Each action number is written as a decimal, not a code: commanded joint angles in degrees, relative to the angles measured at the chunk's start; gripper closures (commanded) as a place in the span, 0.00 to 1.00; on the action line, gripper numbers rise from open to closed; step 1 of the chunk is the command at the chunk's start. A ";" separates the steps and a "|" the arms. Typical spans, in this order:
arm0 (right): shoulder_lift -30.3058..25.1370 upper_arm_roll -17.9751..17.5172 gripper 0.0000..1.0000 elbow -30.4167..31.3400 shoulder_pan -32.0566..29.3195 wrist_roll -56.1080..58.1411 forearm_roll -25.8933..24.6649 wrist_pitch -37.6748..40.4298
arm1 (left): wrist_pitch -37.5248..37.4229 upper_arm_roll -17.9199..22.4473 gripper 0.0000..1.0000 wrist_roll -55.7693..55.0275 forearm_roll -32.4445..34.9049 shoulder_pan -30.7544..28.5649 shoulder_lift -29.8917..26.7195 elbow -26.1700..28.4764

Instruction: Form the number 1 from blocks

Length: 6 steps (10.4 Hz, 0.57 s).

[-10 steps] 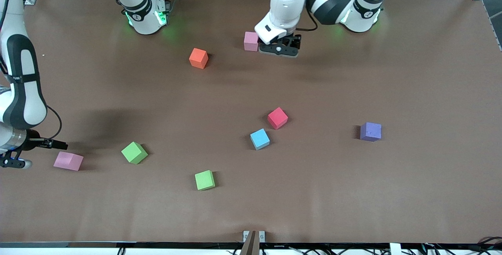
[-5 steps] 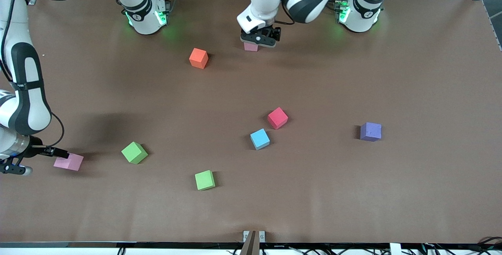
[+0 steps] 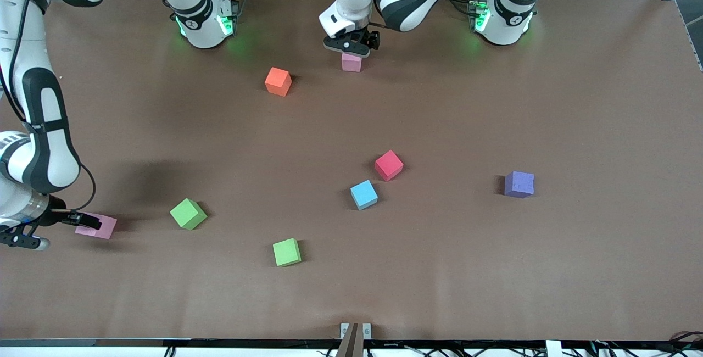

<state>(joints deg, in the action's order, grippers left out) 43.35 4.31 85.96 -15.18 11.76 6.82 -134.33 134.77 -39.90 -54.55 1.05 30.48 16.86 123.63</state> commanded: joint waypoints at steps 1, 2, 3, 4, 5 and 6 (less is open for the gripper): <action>1.99 -0.44 0.00 -1.84 -0.20 -0.24 1.00 -0.75 | 2.42 0.08 0.00 -2.92 4.47 1.24 3.43 -0.32; 2.70 -0.44 0.00 -1.76 -0.20 -0.07 1.00 -1.10 | 3.65 0.08 0.00 -4.93 7.27 1.86 4.92 -0.41; 3.05 -0.44 0.00 -1.76 -0.20 -0.07 1.00 -1.19 | 5.14 0.08 0.00 -6.69 9.22 1.95 5.98 -0.32; 3.14 -0.44 0.00 -1.76 -0.20 -0.07 1.09 -1.11 | 5.41 0.08 0.00 -7.14 9.67 1.95 6.42 -0.41; 3.14 -0.44 0.00 -1.76 -0.20 -0.07 1.09 -1.11 | 5.42 0.17 0.00 -7.23 9.67 1.95 6.69 -0.41; 3.14 -0.44 0.38 -1.76 -0.29 -0.07 1.09 -1.11 | 5.42 0.17 0.00 -7.84 9.67 1.95 7.21 -0.32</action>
<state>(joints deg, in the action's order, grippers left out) 45.58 4.16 85.93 -15.16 11.76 6.97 -135.58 139.58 -39.83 -59.91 8.92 32.15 23.37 123.64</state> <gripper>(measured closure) 0.004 0.000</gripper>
